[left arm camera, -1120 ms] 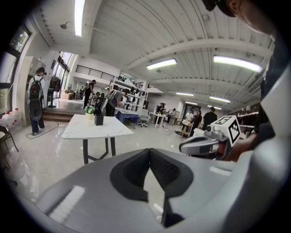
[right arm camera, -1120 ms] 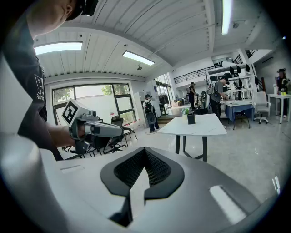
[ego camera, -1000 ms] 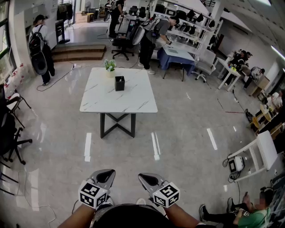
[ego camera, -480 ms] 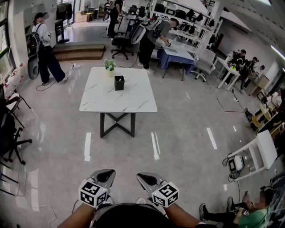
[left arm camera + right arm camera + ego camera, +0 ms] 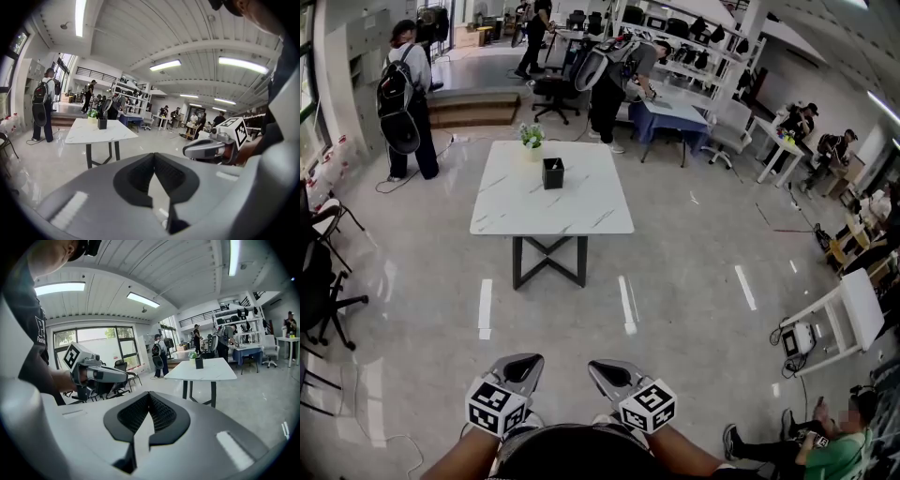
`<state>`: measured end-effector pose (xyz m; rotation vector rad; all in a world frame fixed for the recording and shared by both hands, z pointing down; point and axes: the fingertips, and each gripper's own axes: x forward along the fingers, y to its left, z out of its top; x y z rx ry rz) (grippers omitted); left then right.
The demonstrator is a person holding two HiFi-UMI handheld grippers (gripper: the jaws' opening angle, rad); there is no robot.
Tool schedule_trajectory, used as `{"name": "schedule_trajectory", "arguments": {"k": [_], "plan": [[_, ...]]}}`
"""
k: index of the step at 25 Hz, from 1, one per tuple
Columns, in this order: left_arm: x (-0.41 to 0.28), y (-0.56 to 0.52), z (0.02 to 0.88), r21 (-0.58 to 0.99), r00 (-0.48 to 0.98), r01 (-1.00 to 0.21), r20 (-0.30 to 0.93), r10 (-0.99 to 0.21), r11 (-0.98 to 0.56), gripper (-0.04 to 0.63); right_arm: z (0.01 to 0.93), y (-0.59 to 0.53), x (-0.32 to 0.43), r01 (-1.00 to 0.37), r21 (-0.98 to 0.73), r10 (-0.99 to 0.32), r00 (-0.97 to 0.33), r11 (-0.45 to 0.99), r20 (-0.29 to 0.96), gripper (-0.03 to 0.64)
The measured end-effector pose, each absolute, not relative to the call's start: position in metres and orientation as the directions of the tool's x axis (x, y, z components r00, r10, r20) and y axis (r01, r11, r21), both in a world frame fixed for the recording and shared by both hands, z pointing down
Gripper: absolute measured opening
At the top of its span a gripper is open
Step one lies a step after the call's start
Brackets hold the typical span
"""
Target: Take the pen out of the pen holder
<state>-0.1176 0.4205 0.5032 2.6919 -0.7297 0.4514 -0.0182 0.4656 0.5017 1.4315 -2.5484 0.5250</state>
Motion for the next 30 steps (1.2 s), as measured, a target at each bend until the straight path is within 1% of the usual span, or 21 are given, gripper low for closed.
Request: {"name": "schedule_trajectory", "arguments": {"k": [15, 22, 30], "plan": [[-0.161, 0.41, 0.508, 0.224, 0.837, -0.5, 0.371, -0.401, -0.836, 0.057, 0.509, 0.457, -0.067, -0.863, -0.221, -0.799, -0.504, 0.454, 0.328, 0.0], [-0.189, 0.414, 0.52, 0.245, 0.842, -0.482, 0.393, -0.368, -0.841, 0.057, 0.515, 0.455, -0.098, -0.868, -0.239, -0.806, -0.494, 0.435, 0.325, 0.0], [-0.212, 0.408, 0.529, 0.253, 0.843, -0.479, 0.399, -0.361, -0.84, 0.057, 0.523, 0.457, -0.12, -0.87, -0.243, -0.799, -0.491, 0.429, 0.348, 0.0]]}}
